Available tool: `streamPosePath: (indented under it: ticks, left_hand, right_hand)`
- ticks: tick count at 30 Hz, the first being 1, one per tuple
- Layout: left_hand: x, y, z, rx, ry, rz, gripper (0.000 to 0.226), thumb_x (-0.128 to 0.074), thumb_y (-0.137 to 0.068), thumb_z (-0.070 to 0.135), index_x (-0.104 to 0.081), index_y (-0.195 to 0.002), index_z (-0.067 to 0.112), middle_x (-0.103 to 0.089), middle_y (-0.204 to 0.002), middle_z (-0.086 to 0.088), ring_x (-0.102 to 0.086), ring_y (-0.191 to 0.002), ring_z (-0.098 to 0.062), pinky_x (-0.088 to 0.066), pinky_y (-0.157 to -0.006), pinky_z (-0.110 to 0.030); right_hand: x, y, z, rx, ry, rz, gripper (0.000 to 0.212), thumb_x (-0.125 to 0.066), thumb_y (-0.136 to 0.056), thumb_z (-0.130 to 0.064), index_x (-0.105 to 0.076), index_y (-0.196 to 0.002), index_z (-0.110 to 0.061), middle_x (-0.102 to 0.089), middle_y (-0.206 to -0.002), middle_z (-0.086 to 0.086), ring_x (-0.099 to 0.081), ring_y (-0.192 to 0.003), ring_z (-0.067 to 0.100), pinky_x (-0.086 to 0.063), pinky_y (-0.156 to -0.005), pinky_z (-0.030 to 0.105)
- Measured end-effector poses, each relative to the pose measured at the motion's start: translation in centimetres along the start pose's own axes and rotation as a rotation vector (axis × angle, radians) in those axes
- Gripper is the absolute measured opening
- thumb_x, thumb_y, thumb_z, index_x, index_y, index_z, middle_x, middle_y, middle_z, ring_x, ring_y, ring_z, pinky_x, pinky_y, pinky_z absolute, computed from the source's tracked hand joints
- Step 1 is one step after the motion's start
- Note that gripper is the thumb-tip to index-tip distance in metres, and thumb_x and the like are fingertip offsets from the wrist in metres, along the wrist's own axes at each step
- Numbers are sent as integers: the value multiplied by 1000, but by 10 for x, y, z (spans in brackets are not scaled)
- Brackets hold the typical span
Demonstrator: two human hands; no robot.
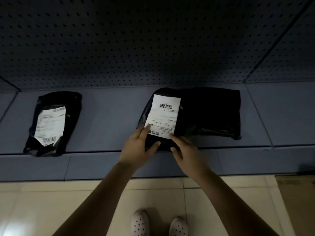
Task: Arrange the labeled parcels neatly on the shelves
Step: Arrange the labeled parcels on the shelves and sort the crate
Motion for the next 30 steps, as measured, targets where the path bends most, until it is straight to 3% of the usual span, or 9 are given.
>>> streamPosePath:
  ticks: [5,7,10,13,16,19,24,28,30]
  left_hand:
    - [7,-2,0,76,-42,120,86,-59,-73,73,-45,-137,18,-45,-137,-3,-43,-124,-24,-40,-99,-41]
    - [3,0,9,134,-65,199,98,-53,-60,86,-47,-127,15,-47,-122,-3,-47,-112,-24,-45,-90,-41]
    - [-4,1,17,199,-110,300,104,-45,-50,92,-47,-118,13,-47,-111,-4,-48,-105,-25,-47,-87,-42]
    - [-8,0,16,243,-130,305,99,-57,-50,82,-45,-119,12,-47,-111,-6,-48,-105,-28,-44,-91,-45]
    - [-2,-3,8,209,-117,275,96,-66,-54,71,-45,-125,10,-45,-119,-10,-44,-110,-31,-39,-98,-47]
    - [11,-4,-13,143,-129,236,89,-75,-65,51,-45,-137,8,-38,-134,-17,-34,-122,-36,-32,-106,-52]
    - [43,6,-38,137,-149,380,63,-78,-67,14,-57,-126,8,-47,-129,-19,-37,-115,-35,-43,-95,-55]
    - [45,25,-22,84,-64,476,45,-71,-78,16,-58,-121,8,-50,-120,-13,-39,-104,-26,-44,-89,-45]
    - [38,33,-10,62,19,478,36,-69,-86,20,-57,-119,8,-51,-117,-9,-42,-102,-22,-44,-88,-38]
  right_hand:
    - [37,-31,-3,72,56,81,35,-59,-95,-13,-59,-130,-13,-59,-120,10,-60,-105,26,-43,-80,26]
    - [57,-53,0,68,113,141,38,-60,-94,-15,-56,-131,-12,-51,-130,11,-53,-116,28,-45,-91,32]
    - [62,-89,5,18,225,70,51,-58,-96,-25,-42,-145,-16,-29,-155,9,-29,-139,31,-30,-112,39]
    - [46,-110,16,-35,280,-108,63,-54,-98,-33,-24,-153,-22,-9,-163,5,-14,-147,32,-20,-119,43]
    - [33,-114,19,-34,265,-178,62,-52,-98,-36,-27,-152,-19,-29,-156,7,-29,-141,31,-28,-115,43]
    - [29,-105,11,-18,369,-144,55,-48,-99,-42,-37,-148,-19,-43,-144,10,-38,-131,32,-32,-109,42]
    - [12,-68,-15,93,497,-146,48,-44,-100,-42,-46,-140,-16,-49,-130,7,-43,-123,29,-31,-102,38]
    - [19,-64,-29,247,460,8,26,-66,-86,-27,-70,-105,-10,-57,-103,9,-56,-92,35,-49,-81,44]
    - [29,-79,-34,252,423,57,27,-70,-83,-21,-70,-109,-12,-57,-120,12,-55,-102,39,-49,-89,48]
Point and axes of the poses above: each hand's wrist, its own y-axis away from the middle knuckle, its own x-axis out of the back of the hand, z = x × y, the point moved 8 cm from there along -y, towards the middle knuckle
